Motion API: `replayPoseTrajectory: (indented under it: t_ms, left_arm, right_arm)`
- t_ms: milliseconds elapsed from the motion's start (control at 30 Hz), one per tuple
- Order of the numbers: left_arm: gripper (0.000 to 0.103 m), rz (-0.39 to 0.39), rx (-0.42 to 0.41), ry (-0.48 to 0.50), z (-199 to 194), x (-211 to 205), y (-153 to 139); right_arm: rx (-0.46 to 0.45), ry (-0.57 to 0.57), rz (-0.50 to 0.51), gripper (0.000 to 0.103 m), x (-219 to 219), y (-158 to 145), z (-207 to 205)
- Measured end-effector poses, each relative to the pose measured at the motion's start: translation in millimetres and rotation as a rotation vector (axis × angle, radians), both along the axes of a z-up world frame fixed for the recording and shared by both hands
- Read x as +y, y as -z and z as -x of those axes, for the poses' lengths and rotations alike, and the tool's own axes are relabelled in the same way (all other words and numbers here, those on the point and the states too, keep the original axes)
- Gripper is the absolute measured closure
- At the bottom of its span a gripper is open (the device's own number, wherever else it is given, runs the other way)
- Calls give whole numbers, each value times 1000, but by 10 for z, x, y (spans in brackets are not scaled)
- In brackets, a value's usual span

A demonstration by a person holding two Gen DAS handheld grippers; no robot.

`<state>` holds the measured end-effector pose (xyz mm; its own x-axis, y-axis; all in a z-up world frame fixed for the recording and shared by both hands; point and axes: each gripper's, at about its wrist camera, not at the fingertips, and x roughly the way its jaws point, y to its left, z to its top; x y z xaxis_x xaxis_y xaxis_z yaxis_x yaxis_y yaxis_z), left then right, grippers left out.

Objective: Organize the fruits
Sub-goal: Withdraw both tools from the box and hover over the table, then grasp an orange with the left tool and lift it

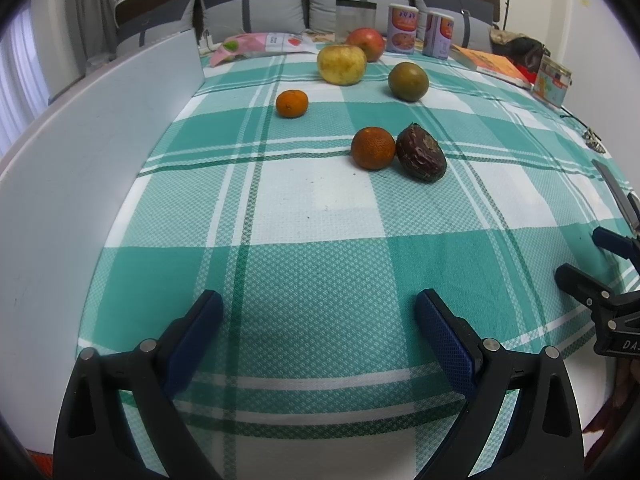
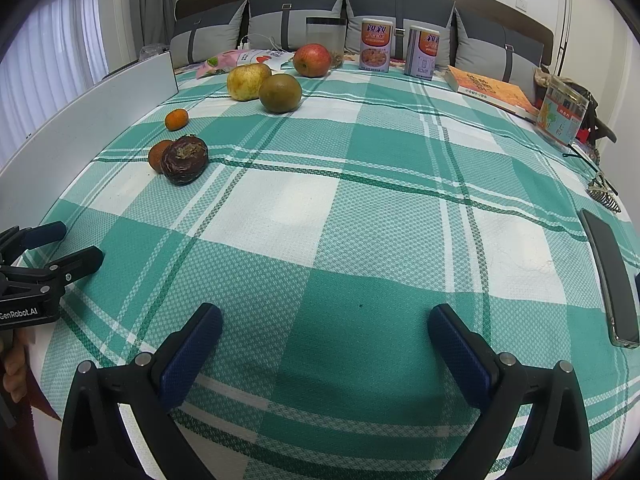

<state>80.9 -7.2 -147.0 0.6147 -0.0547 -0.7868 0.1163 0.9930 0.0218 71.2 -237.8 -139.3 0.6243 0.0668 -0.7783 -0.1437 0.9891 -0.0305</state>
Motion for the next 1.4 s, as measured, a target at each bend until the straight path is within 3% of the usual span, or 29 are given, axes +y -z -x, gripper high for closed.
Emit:
replayPoseTrajectory:
  t_ms: [300, 600, 767, 1033, 1067, 1133, 1300, 1400]
  left_arm:
    - [5, 0, 0, 1, 0, -3, 2]
    - [6, 16, 66, 50, -63, 41, -41]
    - [7, 68, 105, 102, -277, 66, -105]
    - [8, 12, 119, 210, -745, -87, -89]
    - [9, 5, 111, 221, -780, -113, -90]
    - [25, -6, 93, 243, -868, -180, -91]
    - [28, 4, 76, 240, -1024, -264, -118]
    - [41, 0, 70, 269, -1039, -320, -115]
  right_arm:
    - [1, -1, -1, 0, 1, 0, -3]
    - [0, 0, 0, 0, 3, 0, -4]
    - [1, -1, -1, 0, -1, -3, -7]
    - [2, -1, -1, 0, -2, -5, -8]
    - [2, -1, -1, 0, -2, -5, -8]
    - [2, -1, -1, 0, -2, -5, -8]
    - [2, -1, -2, 0, -2, -5, -9]
    - [2, -1, -1, 0, 1, -4, -8]
